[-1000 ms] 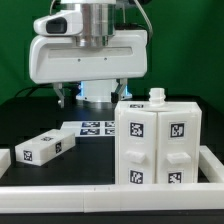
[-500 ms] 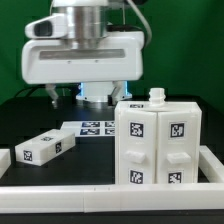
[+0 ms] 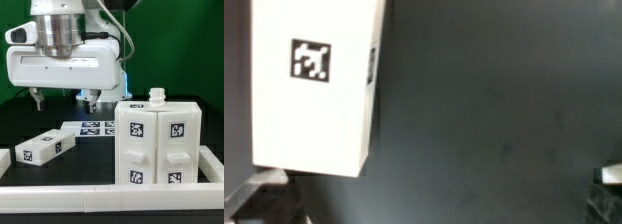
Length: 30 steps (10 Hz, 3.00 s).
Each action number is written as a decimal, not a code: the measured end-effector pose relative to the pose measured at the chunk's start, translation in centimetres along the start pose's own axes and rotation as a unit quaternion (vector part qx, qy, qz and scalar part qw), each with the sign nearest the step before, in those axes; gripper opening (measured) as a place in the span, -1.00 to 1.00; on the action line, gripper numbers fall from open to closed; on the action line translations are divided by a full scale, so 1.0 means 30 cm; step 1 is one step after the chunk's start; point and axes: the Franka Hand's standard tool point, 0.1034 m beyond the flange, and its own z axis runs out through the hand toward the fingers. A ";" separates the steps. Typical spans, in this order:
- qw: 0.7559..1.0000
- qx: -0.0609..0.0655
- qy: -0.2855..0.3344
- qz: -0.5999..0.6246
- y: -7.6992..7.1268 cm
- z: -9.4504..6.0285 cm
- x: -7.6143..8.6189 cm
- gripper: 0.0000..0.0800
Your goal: Assemble cabinet
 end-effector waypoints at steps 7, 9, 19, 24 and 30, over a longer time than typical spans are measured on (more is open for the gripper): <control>0.999 -0.002 0.014 0.034 0.085 0.063 -0.054 0.99; 0.999 -0.005 0.020 0.026 0.132 0.093 -0.058 0.99; 1.000 -0.026 0.010 -0.004 0.221 0.252 -0.082 0.99; 1.000 -0.028 0.004 -0.013 0.222 0.270 -0.093 0.51; 0.999 -0.027 0.002 -0.017 0.209 0.266 -0.094 0.39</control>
Offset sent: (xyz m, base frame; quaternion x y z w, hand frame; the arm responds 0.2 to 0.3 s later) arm -0.0134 -0.0246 -0.0047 -0.0264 0.0027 0.0152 0.9995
